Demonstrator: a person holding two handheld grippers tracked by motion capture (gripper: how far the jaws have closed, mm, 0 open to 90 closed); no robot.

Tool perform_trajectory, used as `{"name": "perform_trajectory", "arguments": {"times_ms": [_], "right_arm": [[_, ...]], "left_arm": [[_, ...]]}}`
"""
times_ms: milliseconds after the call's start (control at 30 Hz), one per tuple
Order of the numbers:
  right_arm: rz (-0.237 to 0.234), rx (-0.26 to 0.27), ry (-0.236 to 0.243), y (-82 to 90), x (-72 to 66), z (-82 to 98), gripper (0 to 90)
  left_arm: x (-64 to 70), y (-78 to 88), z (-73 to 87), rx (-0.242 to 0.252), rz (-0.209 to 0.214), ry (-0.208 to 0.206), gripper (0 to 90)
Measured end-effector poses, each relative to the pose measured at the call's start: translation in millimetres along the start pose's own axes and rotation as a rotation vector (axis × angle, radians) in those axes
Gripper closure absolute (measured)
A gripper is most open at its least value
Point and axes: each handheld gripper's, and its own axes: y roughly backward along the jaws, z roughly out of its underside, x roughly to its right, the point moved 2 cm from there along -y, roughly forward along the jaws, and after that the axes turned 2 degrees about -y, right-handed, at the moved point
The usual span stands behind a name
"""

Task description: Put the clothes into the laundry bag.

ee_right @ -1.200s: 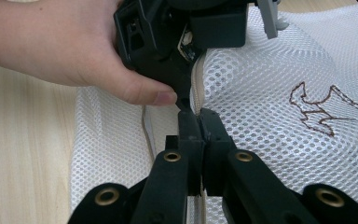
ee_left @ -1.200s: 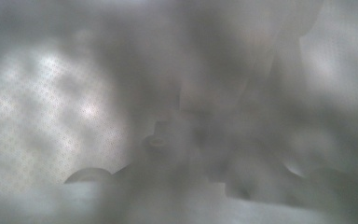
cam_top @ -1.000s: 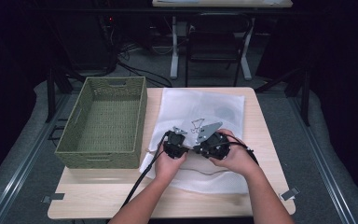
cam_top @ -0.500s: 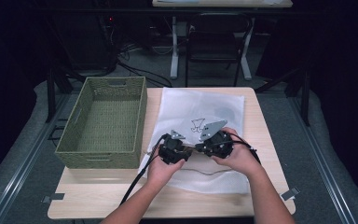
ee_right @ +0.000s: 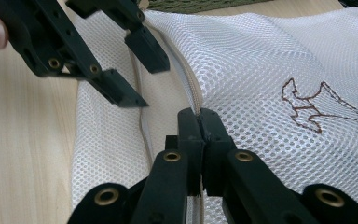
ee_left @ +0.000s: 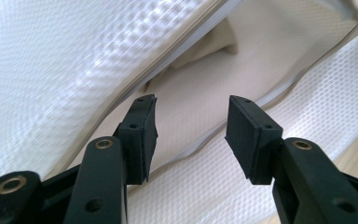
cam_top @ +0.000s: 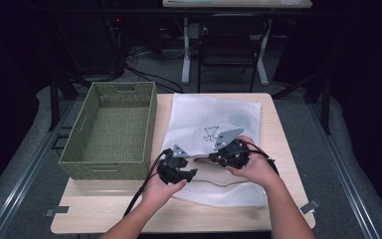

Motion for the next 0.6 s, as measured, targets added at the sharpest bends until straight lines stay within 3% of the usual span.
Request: {"name": "perform_trajectory", "arguments": {"times_ms": [600], "right_arm": [[0.001,-0.007,0.002,0.1,-0.9,1.0,89.0]], "left_arm": [[-21.4,39.0,38.5,-0.017,-0.061,0.034,50.5]]}}
